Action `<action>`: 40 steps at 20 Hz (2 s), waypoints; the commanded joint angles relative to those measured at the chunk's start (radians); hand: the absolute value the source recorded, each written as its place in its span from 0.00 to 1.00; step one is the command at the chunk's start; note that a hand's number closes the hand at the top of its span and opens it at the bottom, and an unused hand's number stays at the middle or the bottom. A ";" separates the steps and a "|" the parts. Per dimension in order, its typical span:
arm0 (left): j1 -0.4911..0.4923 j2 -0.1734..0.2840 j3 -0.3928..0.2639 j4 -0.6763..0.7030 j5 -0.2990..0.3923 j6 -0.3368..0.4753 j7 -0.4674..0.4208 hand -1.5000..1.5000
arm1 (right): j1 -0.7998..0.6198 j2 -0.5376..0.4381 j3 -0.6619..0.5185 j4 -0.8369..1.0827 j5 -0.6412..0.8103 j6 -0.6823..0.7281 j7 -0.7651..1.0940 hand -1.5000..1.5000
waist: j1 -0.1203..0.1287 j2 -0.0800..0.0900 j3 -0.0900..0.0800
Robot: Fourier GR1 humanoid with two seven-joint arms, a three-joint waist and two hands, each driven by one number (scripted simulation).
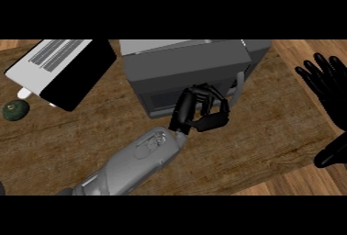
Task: Pick up the milk, place it into the microwave and close the microwave
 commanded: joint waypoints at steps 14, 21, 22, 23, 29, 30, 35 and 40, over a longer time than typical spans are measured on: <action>-0.096 0.000 0.114 0.095 0.181 -0.015 -0.173 1.00 | -0.056 -0.053 -0.010 -0.044 -0.124 0.051 0.077 0.00 | -0.044 0.025 0.001; -0.088 0.000 0.103 0.127 0.208 -0.025 -0.232 1.00 | -0.074 -0.075 -0.018 -0.059 -0.162 0.064 0.095 0.00 | -0.055 0.034 0.002; -0.091 0.000 0.109 0.131 0.217 -0.021 -0.238 1.00 | -0.062 -0.077 -0.023 -0.053 -0.174 0.067 0.098 0.00 | -0.057 0.029 0.003; -0.089 0.000 0.105 0.131 0.226 -0.031 -0.242 1.00 | -0.070 -0.085 -0.025 -0.052 -0.174 0.067 0.103 0.00 | -0.052 0.032 0.003; -0.097 0.000 0.098 0.143 0.251 -0.032 -0.280 1.00 | -0.087 -0.110 -0.038 -0.045 -0.205 0.075 0.121 0.00 | -0.055 0.037 0.004; -0.105 0.000 0.102 0.144 0.260 -0.041 -0.279 1.00 | -0.068 -0.104 -0.033 -0.039 -0.214 0.079 0.126 0.00 | -0.059 0.035 0.005; -0.115 0.000 0.093 0.154 0.278 -0.036 -0.298 1.00 | -0.091 -0.122 -0.035 -0.048 -0.227 0.079 0.141 0.00 | -0.064 0.039 0.004; -0.108 0.000 0.092 0.167 0.302 -0.042 -0.323 1.00 | -0.089 -0.141 -0.047 -0.043 -0.253 0.085 0.155 0.00 | -0.063 0.039 0.004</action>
